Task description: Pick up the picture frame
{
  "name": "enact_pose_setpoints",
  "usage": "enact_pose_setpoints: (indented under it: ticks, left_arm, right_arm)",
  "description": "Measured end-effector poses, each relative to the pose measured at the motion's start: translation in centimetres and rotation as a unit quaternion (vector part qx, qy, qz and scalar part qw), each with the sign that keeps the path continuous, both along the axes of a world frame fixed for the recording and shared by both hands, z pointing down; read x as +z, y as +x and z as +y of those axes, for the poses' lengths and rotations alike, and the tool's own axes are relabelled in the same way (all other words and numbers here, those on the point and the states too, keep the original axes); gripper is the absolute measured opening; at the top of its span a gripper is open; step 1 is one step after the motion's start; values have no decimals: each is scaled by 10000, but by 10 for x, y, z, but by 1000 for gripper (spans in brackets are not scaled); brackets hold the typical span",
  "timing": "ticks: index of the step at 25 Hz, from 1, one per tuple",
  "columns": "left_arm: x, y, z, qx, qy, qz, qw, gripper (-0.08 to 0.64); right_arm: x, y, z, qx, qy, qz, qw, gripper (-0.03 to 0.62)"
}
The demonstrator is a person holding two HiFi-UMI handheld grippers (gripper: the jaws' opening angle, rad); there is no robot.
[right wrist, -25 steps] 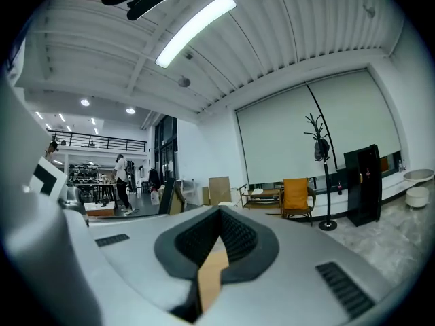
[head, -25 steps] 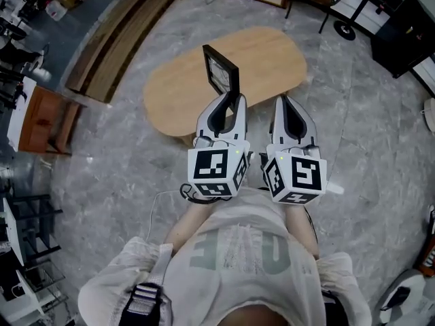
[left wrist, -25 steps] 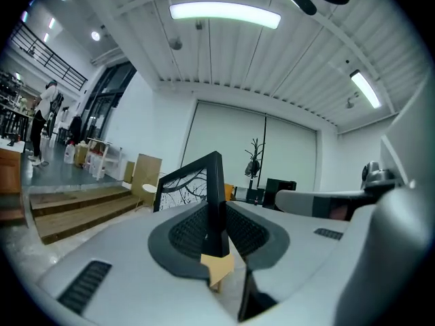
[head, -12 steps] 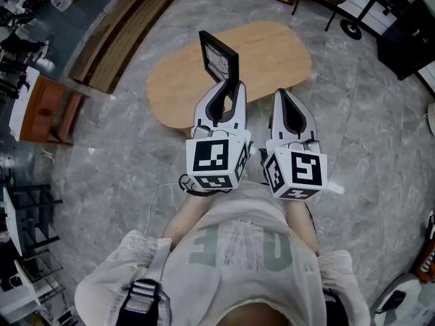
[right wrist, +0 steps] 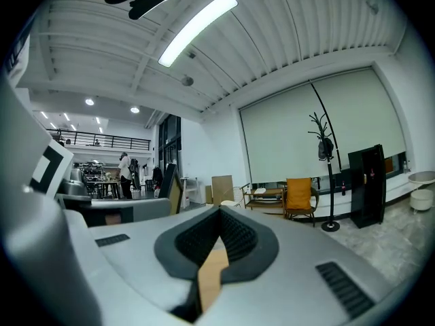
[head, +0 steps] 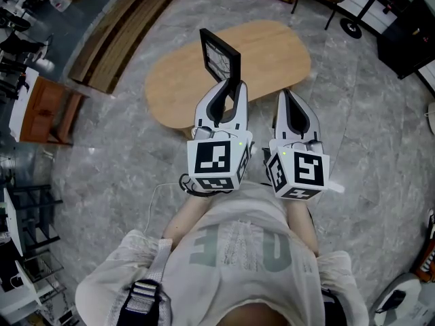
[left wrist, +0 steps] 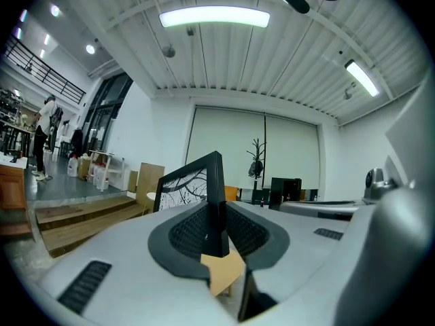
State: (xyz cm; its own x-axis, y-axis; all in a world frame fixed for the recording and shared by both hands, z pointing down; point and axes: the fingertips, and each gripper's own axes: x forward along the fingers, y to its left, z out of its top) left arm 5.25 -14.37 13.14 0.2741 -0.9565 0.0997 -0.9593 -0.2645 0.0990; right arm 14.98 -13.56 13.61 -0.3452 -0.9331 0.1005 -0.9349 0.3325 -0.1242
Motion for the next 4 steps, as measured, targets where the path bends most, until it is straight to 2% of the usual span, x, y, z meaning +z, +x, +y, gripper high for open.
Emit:
enact_pose_setpoints:
  ticks: [4]
  left_arm:
    - [1, 6, -2, 31, 7, -40, 10000, 84]
  right_arm:
    - [2, 4, -3, -1, -15, -15, 10000, 5]
